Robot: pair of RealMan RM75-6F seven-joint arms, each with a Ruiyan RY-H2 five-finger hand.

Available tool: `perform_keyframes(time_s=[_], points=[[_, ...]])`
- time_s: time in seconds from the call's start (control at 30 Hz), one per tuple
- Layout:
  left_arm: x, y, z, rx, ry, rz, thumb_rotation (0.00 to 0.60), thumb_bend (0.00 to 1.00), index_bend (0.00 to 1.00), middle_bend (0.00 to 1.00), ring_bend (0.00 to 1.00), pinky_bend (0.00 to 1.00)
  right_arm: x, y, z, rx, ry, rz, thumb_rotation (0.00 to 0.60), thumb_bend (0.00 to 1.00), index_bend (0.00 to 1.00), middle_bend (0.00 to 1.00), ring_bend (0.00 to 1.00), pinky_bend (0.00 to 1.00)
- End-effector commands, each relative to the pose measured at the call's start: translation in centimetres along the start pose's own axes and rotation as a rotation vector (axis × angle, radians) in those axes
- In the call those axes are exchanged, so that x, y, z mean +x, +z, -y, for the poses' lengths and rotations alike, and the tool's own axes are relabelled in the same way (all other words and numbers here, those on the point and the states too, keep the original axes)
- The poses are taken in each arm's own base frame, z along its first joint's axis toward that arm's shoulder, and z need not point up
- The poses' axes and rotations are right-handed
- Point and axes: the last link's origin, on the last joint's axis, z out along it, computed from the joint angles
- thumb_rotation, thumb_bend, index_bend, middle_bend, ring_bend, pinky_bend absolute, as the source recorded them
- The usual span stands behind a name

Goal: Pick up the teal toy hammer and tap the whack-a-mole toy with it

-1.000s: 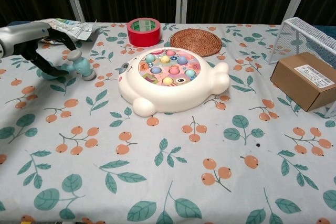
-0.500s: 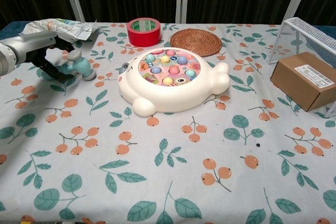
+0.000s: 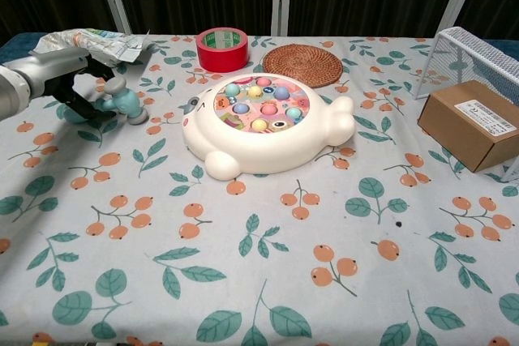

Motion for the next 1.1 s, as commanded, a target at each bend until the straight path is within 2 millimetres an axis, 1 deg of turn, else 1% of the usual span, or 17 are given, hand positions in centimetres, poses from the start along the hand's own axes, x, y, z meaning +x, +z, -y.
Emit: perform_keyframes(time_s=[0.03,0.43,0.63,0.73,0.8,0.9,1.0,1.1], points=[[0.0,0.1,0.0,-0.001,-0.009,-0.007,0.6,0.32,0.46,0.24,0.11,0.06,0.0,0.0,0.0,0.0,-0.001,0.0,0.6,0.18,0.01,0.08,0.0,0.0],[-0.2,0.4,0.0,-0.004,-0.018,-0.013,0.6,0.37,0.51,0.27,0.12,0.06,-0.1,0.1,0.0,-0.005,-0.001,0.005,0.6,0.18,0.01,0.08,0.0,0.0],[-0.3,0.4,0.2,-0.013,-0.022,-0.017,0.6,0.41,0.54,0.32,0.16,0.1,-0.1,0.1,0.0,-0.006,-0.003,0.005,0.6,0.18,0.01,0.08,0.0,0.0],[-0.5,0.3,0.4,-0.021,-0.025,-0.025,0.6,0.42,0.54,0.35,0.21,0.15,-0.1,0.1,0.0,-0.006,-0.002,0.007,0.6,0.18,0.01,0.08,0.0,0.0],[-0.6,0.2,0.4,-0.031,-0.027,-0.033,0.6,0.44,0.56,0.4,0.26,0.21,-0.1,0.1,0.0,-0.007,-0.002,0.006,0.6,0.18,0.01,0.08,0.0,0.0],[-0.4,0.0,0.4,-0.066,-0.011,-0.049,0.6,0.45,0.56,0.44,0.31,0.29,-0.1,0.1,0.0,-0.01,-0.001,0.006,0.6,0.18,0.01,0.08,0.0,0.0],[0.1,0.0,0.3,-0.103,0.015,-0.058,0.6,0.45,0.57,0.46,0.32,0.31,0.0,0.0,0.0,-0.01,-0.001,0.003,0.6,0.18,0.01,0.08,0.0,0.0],[1.0,-0.2,-0.2,-0.154,0.024,-0.065,0.6,0.45,0.57,0.47,0.33,0.33,0.0,-0.1,0.0,-0.011,-0.001,0.003,0.6,0.18,0.01,0.08,0.0,0.0]])
